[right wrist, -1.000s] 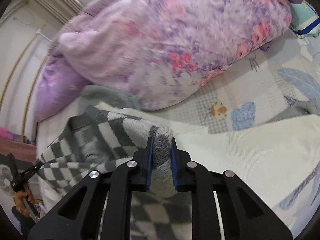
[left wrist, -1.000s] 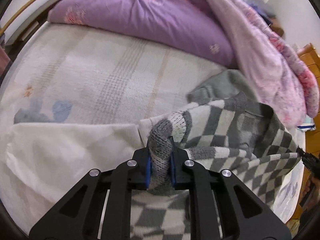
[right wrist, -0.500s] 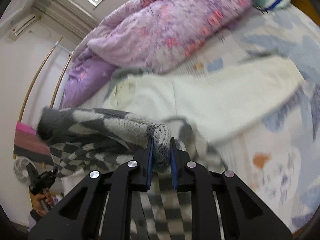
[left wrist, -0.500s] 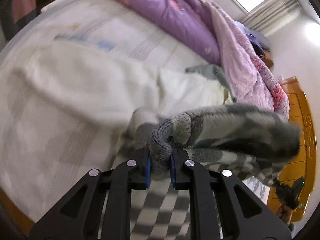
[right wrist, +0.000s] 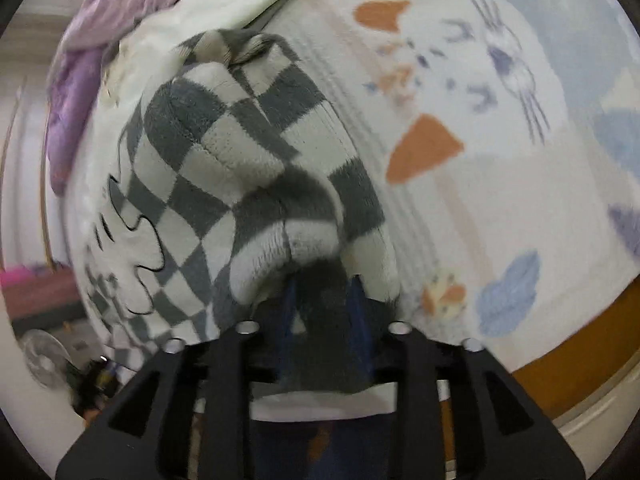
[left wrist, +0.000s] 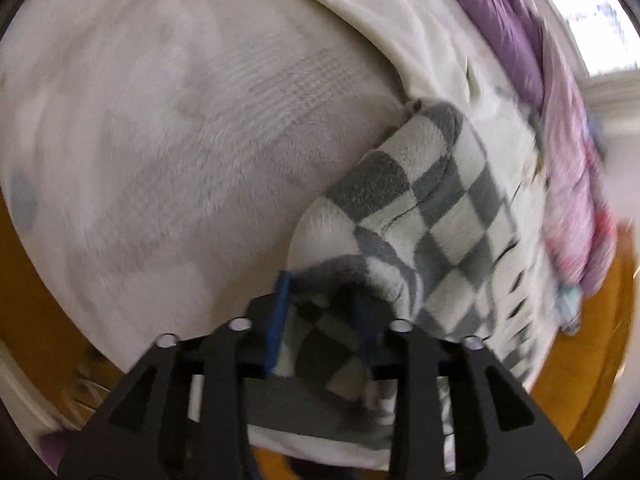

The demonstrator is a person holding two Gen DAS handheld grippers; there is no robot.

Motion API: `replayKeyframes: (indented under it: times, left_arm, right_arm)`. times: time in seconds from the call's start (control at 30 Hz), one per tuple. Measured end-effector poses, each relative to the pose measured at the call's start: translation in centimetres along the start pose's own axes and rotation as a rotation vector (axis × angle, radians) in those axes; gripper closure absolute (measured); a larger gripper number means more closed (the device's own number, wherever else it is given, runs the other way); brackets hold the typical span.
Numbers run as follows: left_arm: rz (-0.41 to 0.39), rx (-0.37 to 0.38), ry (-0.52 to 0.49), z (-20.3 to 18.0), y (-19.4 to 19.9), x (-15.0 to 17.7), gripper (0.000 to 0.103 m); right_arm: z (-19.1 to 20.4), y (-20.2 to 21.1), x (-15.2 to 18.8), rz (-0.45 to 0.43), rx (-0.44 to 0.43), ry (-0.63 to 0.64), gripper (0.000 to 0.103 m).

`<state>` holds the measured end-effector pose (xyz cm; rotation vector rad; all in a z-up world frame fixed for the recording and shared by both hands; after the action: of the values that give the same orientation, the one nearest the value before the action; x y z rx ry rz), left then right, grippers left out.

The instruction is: Fold large clothes

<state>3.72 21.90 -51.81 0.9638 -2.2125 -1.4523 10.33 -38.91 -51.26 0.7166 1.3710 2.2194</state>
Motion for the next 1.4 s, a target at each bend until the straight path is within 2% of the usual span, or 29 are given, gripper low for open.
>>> replayKeyframes:
  times: [0.1,0.13,0.17,0.27,0.33,0.4,0.47,0.6,0.63,0.67,0.7,0.73,0.8,0.9,1.0,1.13,1.23,1.33,1.4]
  left_arm:
    - [-0.058,0.059,0.091,0.6,1.0,1.9,0.068]
    - [-0.072,0.079,0.109,0.5,1.3,2.4,0.064]
    - [-0.092,0.108,0.129,0.3,1.5,3.1,0.058]
    - [-0.131,0.203,0.183,-0.4,1.9,5.2,0.041]
    - [-0.111,0.191,0.173,-1.4,1.0,5.6,0.041]
    - [-0.091,0.146,0.178,-2.0,-0.5,5.4,0.041]
    - [-0.069,0.146,0.183,-2.5,-2.1,4.5,0.041]
    - [-0.006,0.078,0.118,-3.0,-4.9,2.9,0.041]
    - [0.003,0.064,0.102,-3.2,-5.3,2.6,0.047]
    - [0.011,0.040,0.085,-3.4,-5.5,2.3,0.060]
    - [0.016,0.016,0.060,-3.6,-5.4,2.1,0.066]
    - [0.017,0.015,0.036,-3.7,-5.1,2.1,0.082]
    - [0.016,0.017,0.000,-4.0,-4.3,2.1,0.089]
    - [0.025,0.023,-0.105,-4.4,-2.0,3.3,0.090]
    - [0.053,-0.007,-0.163,-3.8,-1.5,4.6,0.091]
    - [0.109,-0.044,-0.144,-1.8,-3.6,6.1,0.090]
    - [0.124,-0.080,-0.151,-1.1,-5.9,6.4,0.089]
    - [0.135,-0.083,-0.130,-0.7,-6.6,6.1,0.088]
    - [0.151,-0.042,-0.118,-0.7,-6.0,6.1,0.087]
  right_arm:
    - [-0.3,0.5,-0.1,0.028,-0.135,-0.092,0.050]
    - [-0.3,0.5,-0.1,0.039,-0.158,-0.111,0.049]
    - [-0.1,0.2,-0.2,0.067,-0.217,-0.143,0.048]
    - [0.8,-0.5,-0.6,0.094,-0.272,-0.167,0.047]
    - [1.3,-1.1,-1.2,0.091,-0.292,-0.191,0.046]
    - [1.7,-1.8,-1.3,0.075,-0.264,-0.222,0.046]
    - [2.0,-2.4,-1.5,0.040,-0.266,-0.248,0.046]
    - [1.7,-3.9,-1.2,0.006,-0.257,-0.289,0.047]
    - [1.6,-4.2,-1.0,0.001,-0.241,-0.291,0.052]
    - [1.7,-4.4,-0.7,-0.003,-0.234,-0.288,0.072]
    - [1.8,-4.5,-0.4,-0.006,-0.244,-0.281,0.089]
    - [2.0,-4.2,-0.1,-0.028,-0.225,-0.266,0.089]
    - [2.5,-3.1,0.2,-0.057,-0.222,-0.220,0.092]
    - [2.5,-0.7,1.2,-0.096,-0.210,-0.151,0.092]
    - [1.8,0.2,2.1,-0.110,-0.166,-0.104,0.092]
    - [-0.4,-2.2,2.5,-0.111,-0.057,-0.071,0.092]
    - [-0.9,-4.8,2.0,-0.111,-0.015,-0.068,0.091]
    - [-0.9,-5.8,1.4,-0.103,-0.005,-0.115,0.085]
    - [-0.5,-5.0,1.3,-0.089,0.004,-0.129,0.075]
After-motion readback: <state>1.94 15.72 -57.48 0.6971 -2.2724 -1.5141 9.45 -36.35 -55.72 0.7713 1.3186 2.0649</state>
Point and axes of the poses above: each gripper's, at about its wrist camera, not at the fingertips, and y roughly against the way its jaws point, z to its left, x to its underside, the point moved 2 cm from there along -y, roughly the way its jaws point, and after that the axes turned 10 degrees about -y, right-handed, at the moved point
